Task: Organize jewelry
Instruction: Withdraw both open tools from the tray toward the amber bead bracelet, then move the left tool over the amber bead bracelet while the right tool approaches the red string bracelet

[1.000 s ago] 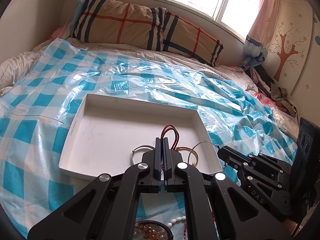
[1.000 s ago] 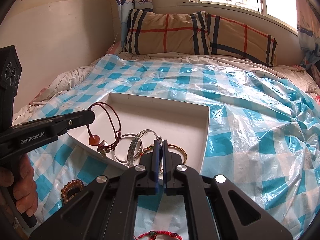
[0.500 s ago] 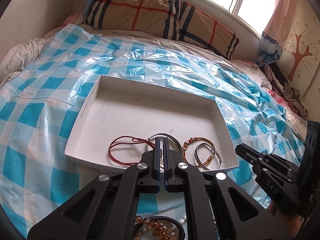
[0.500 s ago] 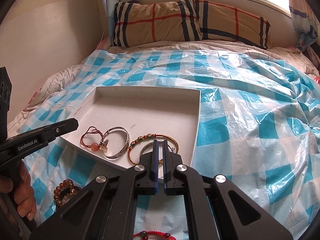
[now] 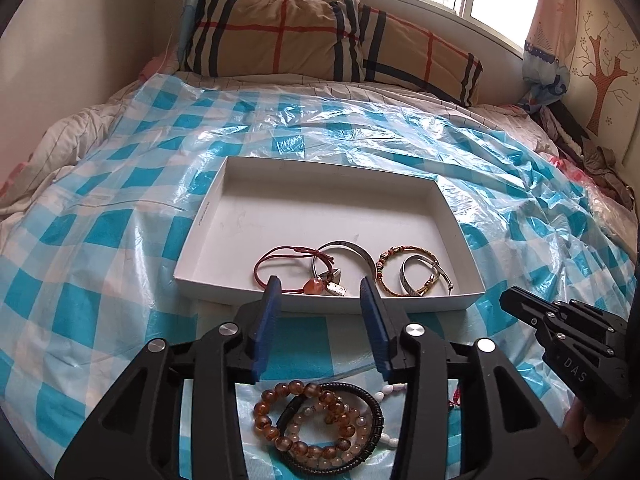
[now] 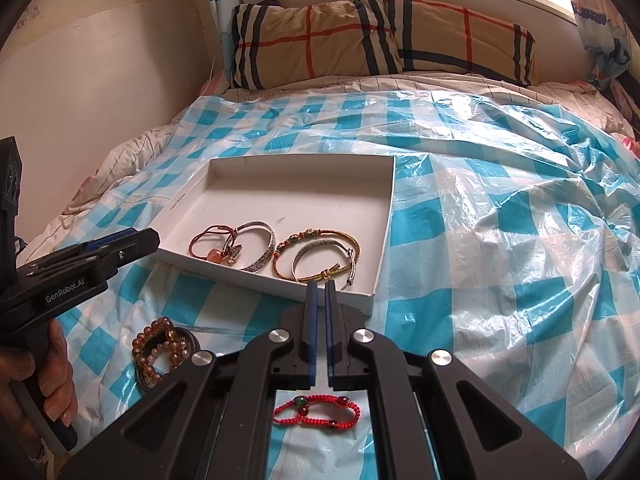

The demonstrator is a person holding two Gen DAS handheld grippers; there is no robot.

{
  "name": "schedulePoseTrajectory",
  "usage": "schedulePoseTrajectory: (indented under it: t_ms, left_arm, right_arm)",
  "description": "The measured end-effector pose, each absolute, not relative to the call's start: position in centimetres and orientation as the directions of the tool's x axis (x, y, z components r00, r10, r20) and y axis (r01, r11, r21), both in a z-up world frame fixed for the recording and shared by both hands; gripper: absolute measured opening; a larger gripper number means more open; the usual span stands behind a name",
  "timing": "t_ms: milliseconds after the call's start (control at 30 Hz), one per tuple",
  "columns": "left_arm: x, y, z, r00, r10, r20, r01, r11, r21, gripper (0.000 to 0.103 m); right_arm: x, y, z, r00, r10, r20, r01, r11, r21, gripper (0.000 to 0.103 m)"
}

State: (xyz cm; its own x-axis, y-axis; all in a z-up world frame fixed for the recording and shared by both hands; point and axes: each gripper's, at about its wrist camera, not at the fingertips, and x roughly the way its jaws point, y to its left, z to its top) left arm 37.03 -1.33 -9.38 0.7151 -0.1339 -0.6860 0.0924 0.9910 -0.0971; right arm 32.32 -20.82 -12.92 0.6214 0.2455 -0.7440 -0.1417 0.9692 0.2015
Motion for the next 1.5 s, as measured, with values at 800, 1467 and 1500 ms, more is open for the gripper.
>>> schedulePoseTrajectory:
  t_ms: [800,1467,1500]
  left_arm:
    - [33.0,-2.2,-7.3,0.752,-0.037,-0.658,0.088,0.995,0.044,0.057]
    - [32.6,-1.3,-8.2,0.713,-0.057,-0.698,0.105,0.994,0.025,0.064]
    - [32.6,-0.7,-8.8,0.697,-0.067,-0.714,0.102,0.995,0.006,0.064]
  right_arm:
    - [29.0,-20.6,-12.7,0.593,0.257,-0.763,-0.145,0.966,0.212,0.005]
    - [28.2,-21.0,-14.3,0.562,0.236,-0.793,-0.143,0.972,0.188,0.031]
    - [28.1,-21.0,-14.6,0.555,0.233,-0.799,-0.143,0.972,0.184,0.032]
